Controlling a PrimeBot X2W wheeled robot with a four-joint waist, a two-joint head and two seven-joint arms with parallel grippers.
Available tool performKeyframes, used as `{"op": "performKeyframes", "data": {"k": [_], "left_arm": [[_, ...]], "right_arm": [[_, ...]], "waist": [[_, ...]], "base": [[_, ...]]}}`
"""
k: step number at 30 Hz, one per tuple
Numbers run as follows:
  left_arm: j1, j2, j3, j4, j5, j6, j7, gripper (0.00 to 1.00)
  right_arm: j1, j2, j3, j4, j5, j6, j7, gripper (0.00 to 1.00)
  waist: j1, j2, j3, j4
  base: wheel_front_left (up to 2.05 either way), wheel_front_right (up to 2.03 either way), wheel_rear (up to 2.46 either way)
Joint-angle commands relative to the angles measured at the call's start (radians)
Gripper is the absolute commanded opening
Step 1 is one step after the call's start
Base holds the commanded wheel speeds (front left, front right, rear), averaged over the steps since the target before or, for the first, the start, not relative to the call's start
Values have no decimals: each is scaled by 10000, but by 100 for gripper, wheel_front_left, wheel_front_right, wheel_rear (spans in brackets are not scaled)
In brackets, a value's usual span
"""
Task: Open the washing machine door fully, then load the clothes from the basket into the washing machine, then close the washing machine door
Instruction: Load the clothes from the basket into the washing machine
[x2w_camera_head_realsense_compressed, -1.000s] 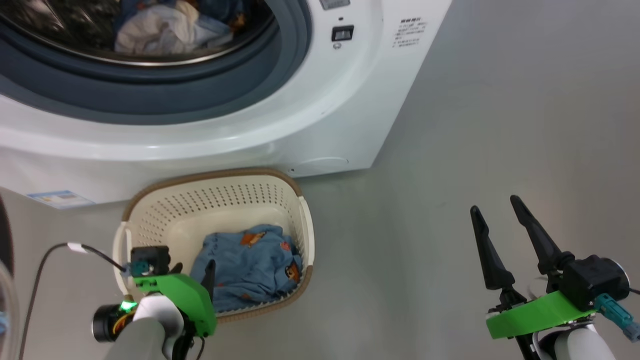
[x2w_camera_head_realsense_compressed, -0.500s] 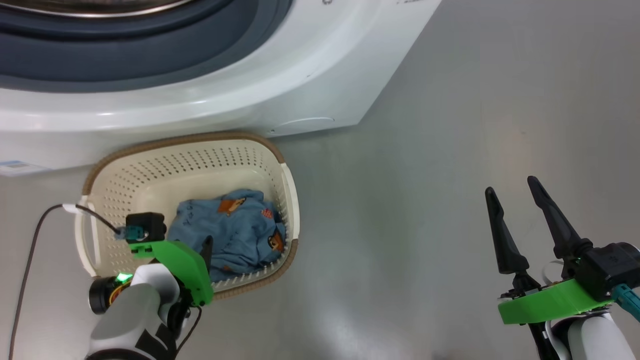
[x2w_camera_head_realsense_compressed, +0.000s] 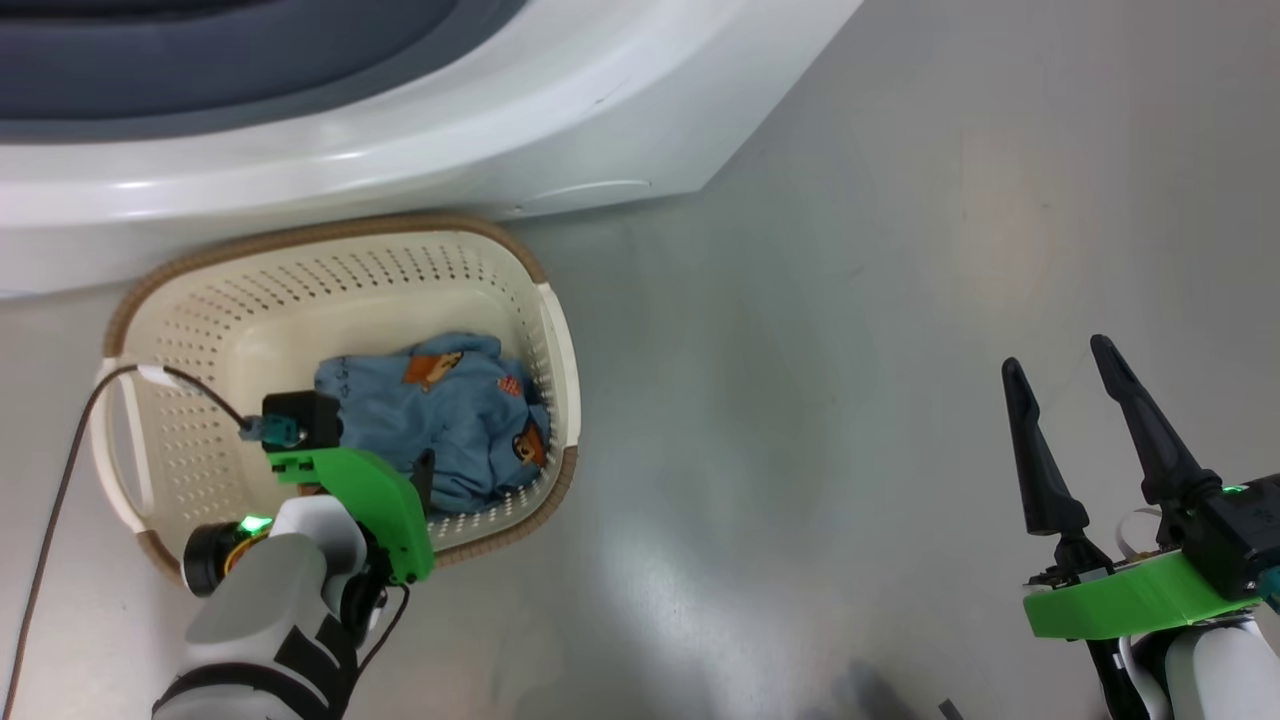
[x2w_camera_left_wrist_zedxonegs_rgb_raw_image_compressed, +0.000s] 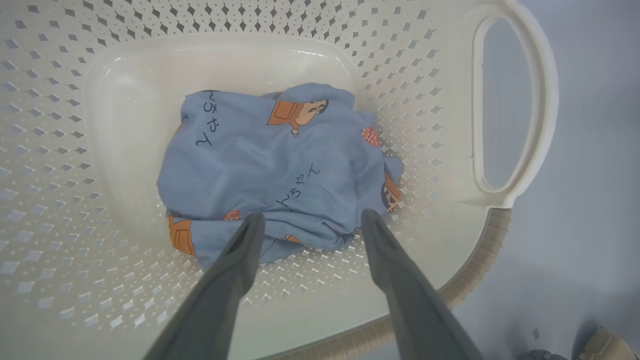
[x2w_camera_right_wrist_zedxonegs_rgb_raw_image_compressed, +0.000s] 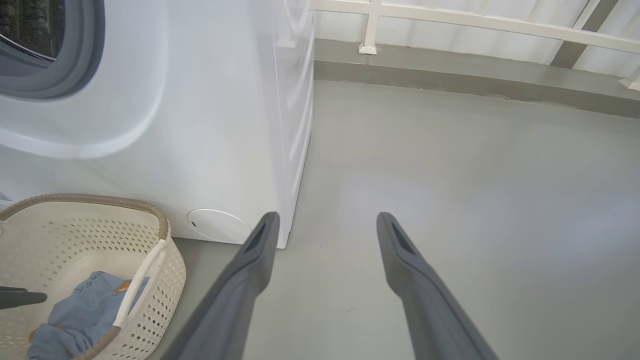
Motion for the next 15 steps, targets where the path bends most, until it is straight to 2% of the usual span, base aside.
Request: {"op": "performKeyframes", "data": {"k": [1, 15], "left_arm": [[-14, 267, 92, -26, -83, -38, -23, 100], [-403, 266, -424, 219, -457, 168, 58, 100]], "right_arm": [[142, -154, 181, -262, -75, 16, -46, 100], [184, -92, 68, -421, -120, 16, -46, 100]], "waist": [[-1, -1, 163, -45], [-1, -1, 646, -156]], "base": [[0, 0, 0], [0, 0, 0]]}}
